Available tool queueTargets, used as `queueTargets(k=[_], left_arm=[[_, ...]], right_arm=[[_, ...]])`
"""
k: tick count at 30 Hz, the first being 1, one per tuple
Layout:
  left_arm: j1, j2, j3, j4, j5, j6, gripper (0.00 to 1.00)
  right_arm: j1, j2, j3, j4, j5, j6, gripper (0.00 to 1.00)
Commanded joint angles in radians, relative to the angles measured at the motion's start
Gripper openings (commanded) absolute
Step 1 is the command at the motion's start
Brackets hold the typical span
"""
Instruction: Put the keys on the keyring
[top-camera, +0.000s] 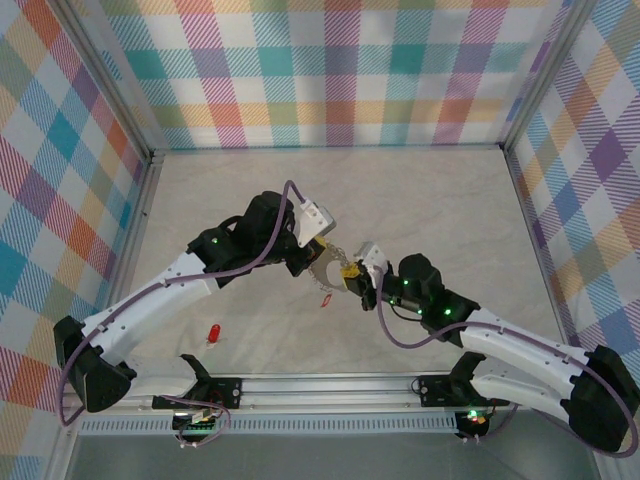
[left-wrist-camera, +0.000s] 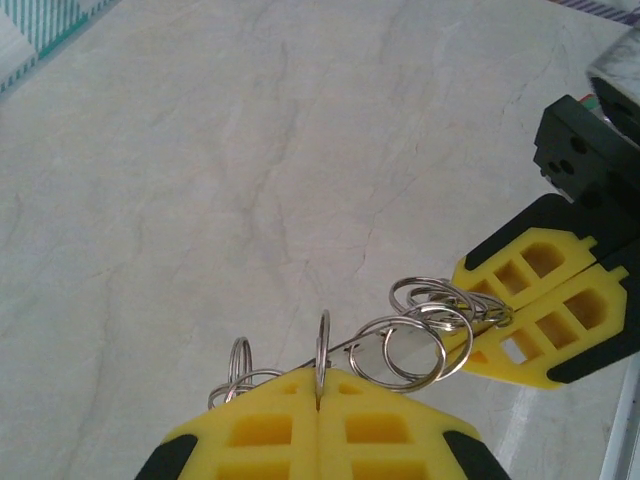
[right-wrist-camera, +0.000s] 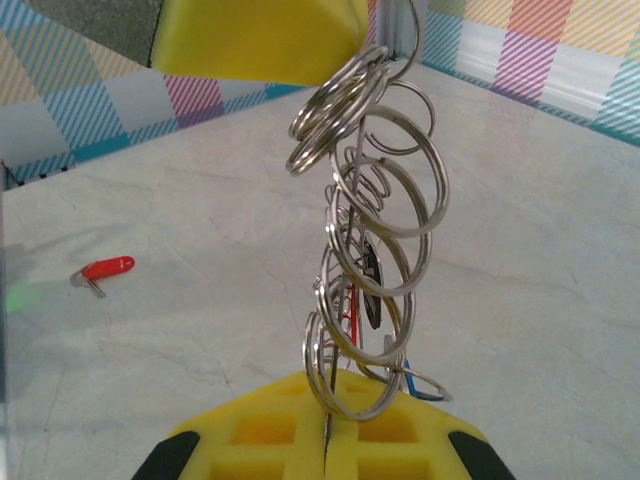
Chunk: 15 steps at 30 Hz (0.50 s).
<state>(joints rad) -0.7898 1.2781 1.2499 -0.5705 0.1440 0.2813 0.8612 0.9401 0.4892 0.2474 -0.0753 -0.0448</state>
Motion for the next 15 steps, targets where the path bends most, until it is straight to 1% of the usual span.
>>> queueTargets(k=[1, 5, 7, 10, 15], left_arm=[[-0.004, 0.046, 0.031, 0.007, -0.092, -0.036, 0.0], [-0.003, 0.048, 0.033, 0.004, -0.102, -0.026, 0.0], [-0.004, 0.043, 0.032, -0.003, -0.122, -0.019, 0.0], [-0.003, 0.034, 0.028, -0.008, -0.151, -0.019, 0.0], [-0.004, 0.007, 0.007, 0.058, -0.117, -0.056, 0.0]], right_arm=[[0.082, -0.031, 0.092, 0.142, -0.106, -0.117, 0.0], [0.096, -0.041, 0.107, 0.126, -0.052, -0.124, 0.0], [0.096, -0.049, 0.13, 0.084, -0.018, -0.124, 0.0], [0.096, -0.051, 0.174, 0.022, -0.042, -0.147, 0.0], [0.104, -0.043, 0.182, 0.022, -0.068, -0.15, 0.0]])
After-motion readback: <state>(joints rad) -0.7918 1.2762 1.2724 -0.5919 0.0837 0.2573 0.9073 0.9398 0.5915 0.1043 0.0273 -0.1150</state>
